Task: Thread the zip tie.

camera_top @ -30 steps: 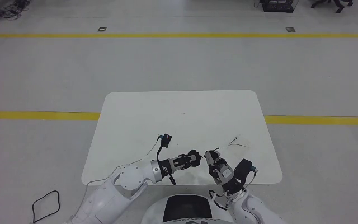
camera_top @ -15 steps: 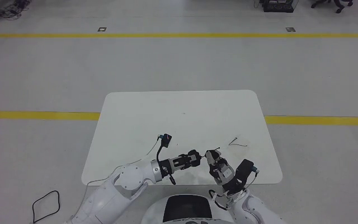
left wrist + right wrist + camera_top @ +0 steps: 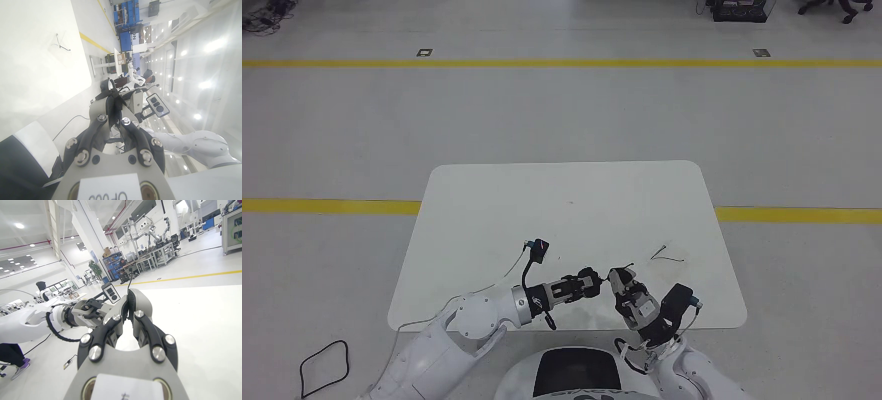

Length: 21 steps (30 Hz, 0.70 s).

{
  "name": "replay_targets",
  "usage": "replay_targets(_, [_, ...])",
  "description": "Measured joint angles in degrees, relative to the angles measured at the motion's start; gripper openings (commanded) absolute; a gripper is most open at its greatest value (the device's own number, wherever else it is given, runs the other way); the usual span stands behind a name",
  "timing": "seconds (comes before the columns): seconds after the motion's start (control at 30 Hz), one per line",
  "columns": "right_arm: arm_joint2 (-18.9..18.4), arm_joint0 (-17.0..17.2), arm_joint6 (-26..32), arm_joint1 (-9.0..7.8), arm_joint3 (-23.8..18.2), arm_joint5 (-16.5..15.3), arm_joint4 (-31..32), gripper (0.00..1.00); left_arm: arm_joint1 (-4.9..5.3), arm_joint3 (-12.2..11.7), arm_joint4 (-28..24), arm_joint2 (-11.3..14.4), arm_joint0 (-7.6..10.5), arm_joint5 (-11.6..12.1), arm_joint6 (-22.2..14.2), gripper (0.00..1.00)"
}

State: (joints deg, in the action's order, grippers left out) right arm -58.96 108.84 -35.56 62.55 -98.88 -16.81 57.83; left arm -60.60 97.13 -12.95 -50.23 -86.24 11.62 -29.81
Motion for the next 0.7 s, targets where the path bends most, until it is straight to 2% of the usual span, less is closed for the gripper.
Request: replay_targets(0.7, [-0.54, 0.1, 0.34, 0.61, -0.12, -0.19, -0.02, 0.0, 0.0, 0.0, 0.0, 0.0, 0.0, 0.0, 0.0, 0.0])
